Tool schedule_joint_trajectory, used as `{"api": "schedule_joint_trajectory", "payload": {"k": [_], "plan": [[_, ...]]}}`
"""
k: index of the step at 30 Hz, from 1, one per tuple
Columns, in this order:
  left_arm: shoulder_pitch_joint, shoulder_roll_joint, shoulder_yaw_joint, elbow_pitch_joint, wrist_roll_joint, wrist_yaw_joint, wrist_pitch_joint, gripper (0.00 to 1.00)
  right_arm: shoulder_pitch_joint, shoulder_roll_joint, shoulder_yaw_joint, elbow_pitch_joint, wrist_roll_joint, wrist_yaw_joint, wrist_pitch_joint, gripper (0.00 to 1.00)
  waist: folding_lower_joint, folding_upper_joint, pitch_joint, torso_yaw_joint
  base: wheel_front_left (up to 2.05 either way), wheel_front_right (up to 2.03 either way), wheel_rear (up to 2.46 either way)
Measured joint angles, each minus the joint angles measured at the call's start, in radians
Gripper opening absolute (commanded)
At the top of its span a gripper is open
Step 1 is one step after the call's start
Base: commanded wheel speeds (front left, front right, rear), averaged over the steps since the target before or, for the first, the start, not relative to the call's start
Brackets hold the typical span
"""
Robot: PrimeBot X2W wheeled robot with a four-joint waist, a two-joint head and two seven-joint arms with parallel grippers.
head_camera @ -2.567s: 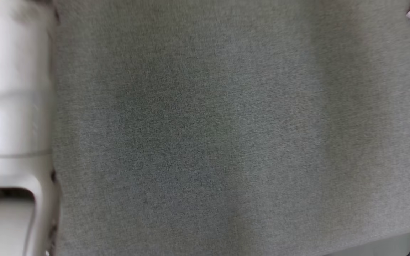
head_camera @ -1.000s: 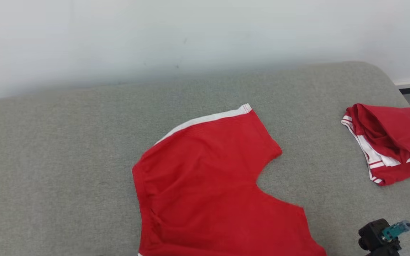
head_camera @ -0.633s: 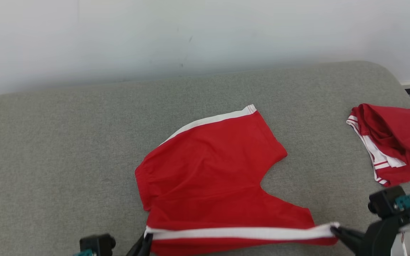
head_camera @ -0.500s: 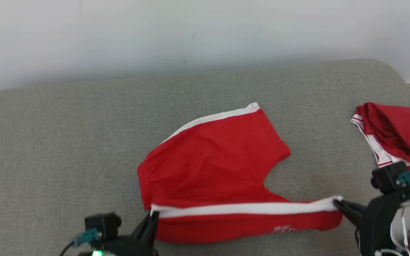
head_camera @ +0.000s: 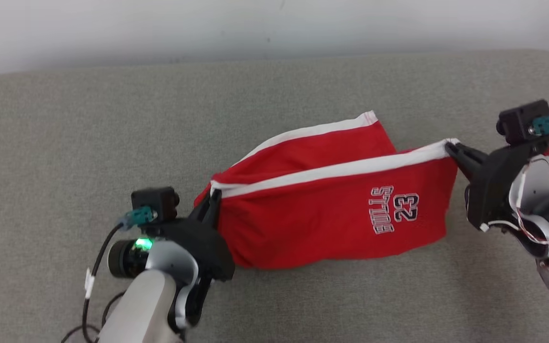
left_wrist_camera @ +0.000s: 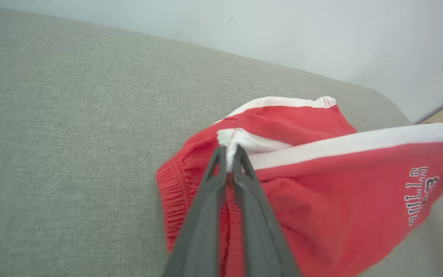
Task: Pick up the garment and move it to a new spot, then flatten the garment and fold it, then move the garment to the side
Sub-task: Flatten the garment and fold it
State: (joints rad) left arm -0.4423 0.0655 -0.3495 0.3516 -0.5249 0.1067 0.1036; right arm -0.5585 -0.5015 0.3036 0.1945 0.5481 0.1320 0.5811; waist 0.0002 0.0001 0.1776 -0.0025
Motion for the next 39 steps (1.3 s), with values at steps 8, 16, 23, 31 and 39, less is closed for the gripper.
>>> {"api": "schedule_joint_trajectory", "payload": {"k": [8, 16, 23, 31, 39], "plan": [[-0.175, -0.014, -0.029, 0.161, -0.011, 0.061, -0.069, 0.00, -0.222, 0.035, 0.106, 0.250, -0.006, 0.000, -0.183, 0.00, 0.0001, 0.0001, 0.081, 0.035, 0.00, 0.00, 0.00], [-0.259, -0.016, -0.068, 0.251, -0.040, 0.095, -0.113, 0.00, -0.346, 0.076, 0.179, 0.426, -0.014, 0.000, -0.288, 0.00, 0.0000, 0.0001, 0.119, 0.061, 0.00, 0.00, 0.00], [-0.300, -0.017, -0.103, 0.307, -0.102, 0.104, -0.143, 1.00, -0.402, 0.118, 0.200, 0.568, 0.004, 0.000, -0.372, 0.16, -0.0001, 0.0001, 0.123, 0.070, 0.00, 0.00, 0.00], [-0.327, -0.012, -0.109, 0.364, -0.097, 0.122, -0.289, 1.00, -0.423, 0.165, 0.188, 0.602, 0.133, 0.000, -0.524, 1.00, -0.0002, 0.0001, 0.103, 0.074, 0.00, 0.00, 0.00], [-0.201, 0.050, -0.021, 0.242, -0.025, 0.100, -0.363, 1.00, -0.341, 0.117, 0.211, 0.603, 0.250, 0.000, -0.551, 1.00, -0.0003, 0.0000, 0.048, 0.069, 0.00, 0.00, 0.00]]}}
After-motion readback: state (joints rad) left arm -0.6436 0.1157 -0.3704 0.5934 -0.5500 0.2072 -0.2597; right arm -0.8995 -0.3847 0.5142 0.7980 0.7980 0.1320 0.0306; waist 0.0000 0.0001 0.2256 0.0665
